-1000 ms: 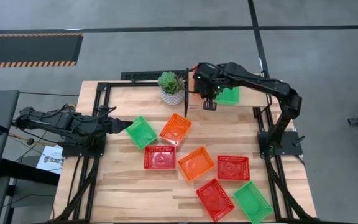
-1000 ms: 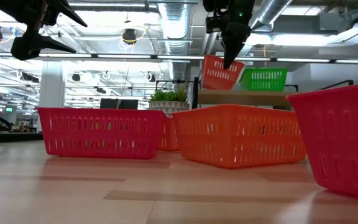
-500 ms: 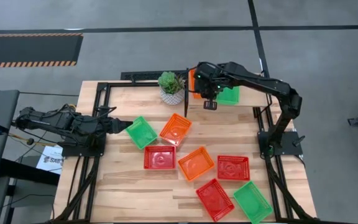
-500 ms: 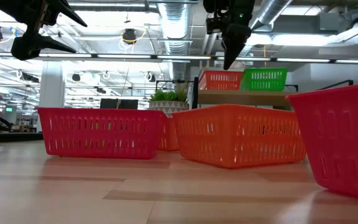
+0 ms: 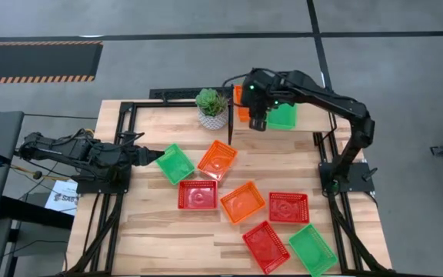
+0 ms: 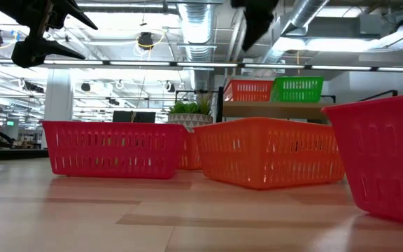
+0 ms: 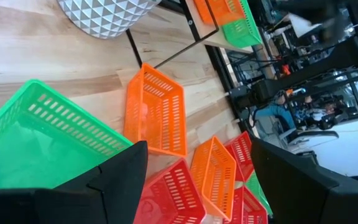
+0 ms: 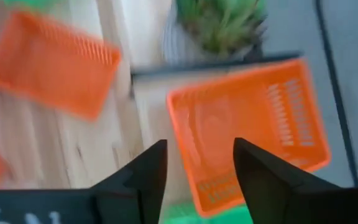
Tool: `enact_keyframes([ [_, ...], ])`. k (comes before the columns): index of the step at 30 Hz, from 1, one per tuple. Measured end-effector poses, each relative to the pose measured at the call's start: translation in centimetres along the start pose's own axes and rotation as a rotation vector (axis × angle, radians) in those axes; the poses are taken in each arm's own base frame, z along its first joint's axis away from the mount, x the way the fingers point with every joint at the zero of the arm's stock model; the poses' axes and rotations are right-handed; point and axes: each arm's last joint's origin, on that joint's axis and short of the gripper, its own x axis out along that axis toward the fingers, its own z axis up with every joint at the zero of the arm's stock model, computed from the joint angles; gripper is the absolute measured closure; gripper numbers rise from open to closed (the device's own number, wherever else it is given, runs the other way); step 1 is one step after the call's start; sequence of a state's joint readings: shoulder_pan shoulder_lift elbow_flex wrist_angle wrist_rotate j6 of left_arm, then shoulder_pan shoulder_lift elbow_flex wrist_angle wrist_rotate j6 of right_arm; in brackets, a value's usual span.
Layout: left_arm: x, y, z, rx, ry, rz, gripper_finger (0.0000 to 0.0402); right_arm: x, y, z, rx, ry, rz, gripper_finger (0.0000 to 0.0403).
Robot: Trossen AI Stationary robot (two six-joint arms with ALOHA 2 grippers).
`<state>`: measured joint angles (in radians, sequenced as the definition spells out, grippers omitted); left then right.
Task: Stack baskets on shelf by color
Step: Stack the top orange bin on the orange bin on the shelf
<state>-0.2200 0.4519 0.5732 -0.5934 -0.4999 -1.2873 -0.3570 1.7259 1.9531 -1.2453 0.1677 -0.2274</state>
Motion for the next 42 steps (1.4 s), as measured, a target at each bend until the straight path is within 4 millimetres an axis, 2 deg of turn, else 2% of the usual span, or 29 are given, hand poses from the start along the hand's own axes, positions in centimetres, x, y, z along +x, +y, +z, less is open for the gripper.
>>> enact_keyframes([
  [5,0.0,0.0,0.0,-0.001,-0.001,0.0,0.0128,-2.2,2.5,1.6,0.117,-0.122,0.04,0.0187],
  [9,0.0,0.0,0.0,-0.009,-0.001,0.0,0.0128,-2.0,6.3,2.7,0.12,-0.174,0.107,0.019],
  [11,0.0,0.0,0.0,-0.01,-0.002,0.0,0.0128,-0.9,8.6,3.4,0.125,-0.183,0.141,0.0191],
  [15,0.0,0.0,0.0,-0.011,-0.002,0.0,0.0128,2.8,13.0,4.6,0.123,-0.136,0.175,0.0191],
  [20,0.0,0.0,0.0,-0.011,0.001,0.0,0.0128,8.1,16.9,5.1,0.083,-0.053,0.183,0.0191],
  [27,0.0,0.0,0.0,-0.008,0.006,0.003,0.0128,13.2,19.1,4.9,0.059,0.035,0.213,0.0194],
  [30,0.0,0.2,-0.1,-0.001,0.009,0.015,0.0128,14.7,19.7,4.7,0.054,0.059,0.226,0.0193],
  [34,0.0,0.3,-0.1,-0.001,0.012,0.025,0.0128,16.3,20.1,4.8,0.068,0.054,0.252,0.0194],
  [38,0.0,0.3,-0.1,-0.003,0.012,0.024,0.0128,17.1,20.3,5.1,0.078,0.031,0.273,0.0197],
  [42,0.0,0.3,-0.1,-0.004,0.011,0.024,0.0128,18.8,20.5,4.6,0.069,0.074,0.267,0.0197],
])
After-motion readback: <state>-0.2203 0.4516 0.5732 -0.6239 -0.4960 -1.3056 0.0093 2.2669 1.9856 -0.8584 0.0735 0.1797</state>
